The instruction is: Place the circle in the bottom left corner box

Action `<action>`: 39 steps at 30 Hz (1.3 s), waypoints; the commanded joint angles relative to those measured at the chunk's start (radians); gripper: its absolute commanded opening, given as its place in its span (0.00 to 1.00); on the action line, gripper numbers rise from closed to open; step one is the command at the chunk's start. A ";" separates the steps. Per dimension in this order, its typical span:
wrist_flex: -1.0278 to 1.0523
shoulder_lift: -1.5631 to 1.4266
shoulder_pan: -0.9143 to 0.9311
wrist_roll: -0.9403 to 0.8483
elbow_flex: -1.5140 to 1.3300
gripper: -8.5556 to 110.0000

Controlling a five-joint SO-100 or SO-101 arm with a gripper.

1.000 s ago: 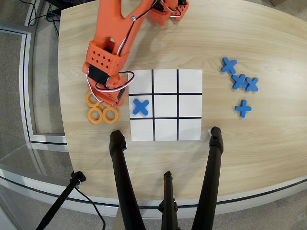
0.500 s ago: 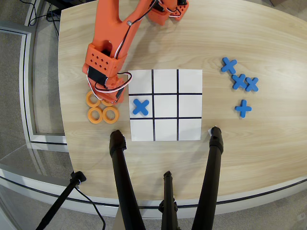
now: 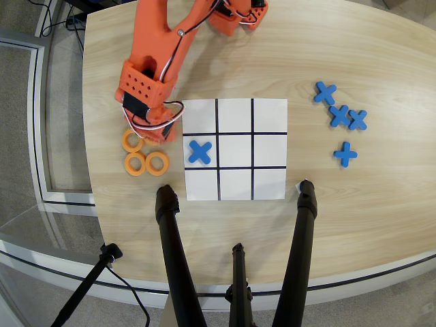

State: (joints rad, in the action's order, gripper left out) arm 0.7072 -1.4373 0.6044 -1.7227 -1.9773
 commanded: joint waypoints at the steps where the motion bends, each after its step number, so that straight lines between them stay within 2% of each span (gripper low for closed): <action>1: 0.094 -0.040 0.038 -0.052 -0.023 0.20; 10: 0.222 -0.075 0.103 -0.156 -0.049 0.20; 16: 0.209 -0.083 0.109 -0.166 -0.077 0.07; 22: 0.147 -0.147 0.126 -0.219 -0.166 0.07; 24: 0.196 -0.207 0.127 -0.229 -0.181 0.07; 27: 0.422 -0.308 0.094 -0.215 -0.107 0.07; 32: 0.804 -0.480 -0.089 -0.074 0.067 0.07; 39: 0.850 -0.730 -0.549 0.250 -0.034 0.07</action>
State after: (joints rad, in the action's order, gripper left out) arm 1.5432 -2.0801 0.2316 -1.5785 -1.9758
